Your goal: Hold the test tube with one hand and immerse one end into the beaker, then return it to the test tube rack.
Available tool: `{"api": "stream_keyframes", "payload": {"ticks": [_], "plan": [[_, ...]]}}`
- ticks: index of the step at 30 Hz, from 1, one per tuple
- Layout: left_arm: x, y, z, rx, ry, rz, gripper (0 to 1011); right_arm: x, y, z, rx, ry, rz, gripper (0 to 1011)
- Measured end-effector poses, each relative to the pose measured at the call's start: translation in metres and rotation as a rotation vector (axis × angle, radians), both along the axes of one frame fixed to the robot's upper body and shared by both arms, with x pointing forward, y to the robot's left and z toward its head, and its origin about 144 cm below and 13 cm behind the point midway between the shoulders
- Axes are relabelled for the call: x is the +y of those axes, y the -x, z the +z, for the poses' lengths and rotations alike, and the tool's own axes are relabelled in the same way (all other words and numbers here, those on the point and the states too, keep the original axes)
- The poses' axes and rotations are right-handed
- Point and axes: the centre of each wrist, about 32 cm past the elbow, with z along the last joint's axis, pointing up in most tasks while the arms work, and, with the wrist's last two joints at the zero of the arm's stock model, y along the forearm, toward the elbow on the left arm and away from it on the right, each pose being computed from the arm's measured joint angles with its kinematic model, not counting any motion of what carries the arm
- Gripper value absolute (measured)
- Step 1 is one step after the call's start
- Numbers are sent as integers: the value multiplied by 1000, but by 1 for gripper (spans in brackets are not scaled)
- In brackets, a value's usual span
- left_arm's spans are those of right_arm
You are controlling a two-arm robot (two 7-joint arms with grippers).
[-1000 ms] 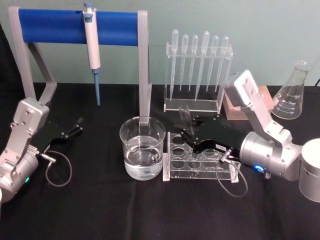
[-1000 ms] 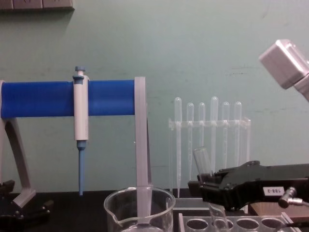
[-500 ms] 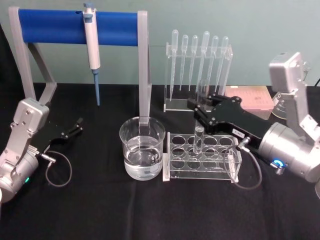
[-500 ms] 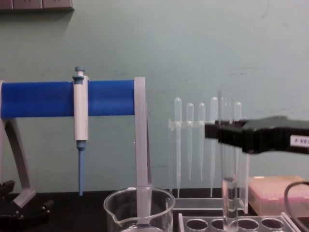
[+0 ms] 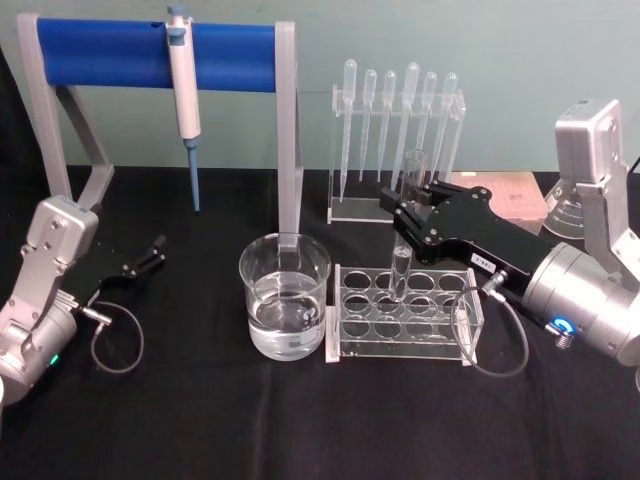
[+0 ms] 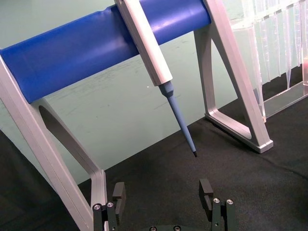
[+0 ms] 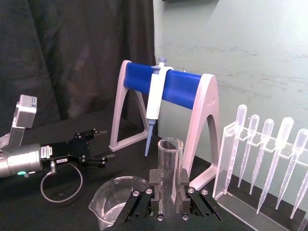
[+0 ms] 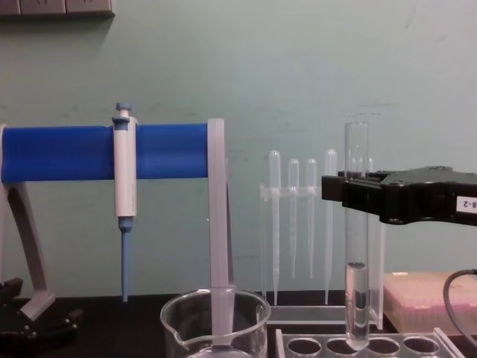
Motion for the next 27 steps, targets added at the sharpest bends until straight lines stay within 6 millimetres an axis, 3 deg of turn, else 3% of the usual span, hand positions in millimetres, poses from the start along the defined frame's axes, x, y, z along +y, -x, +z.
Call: {"api": "stream_keyframes", "payload": {"ticks": [27], "plan": [[0,0,0,0,0,0,1000,0,-1,-1,3,3,2,224]]}}
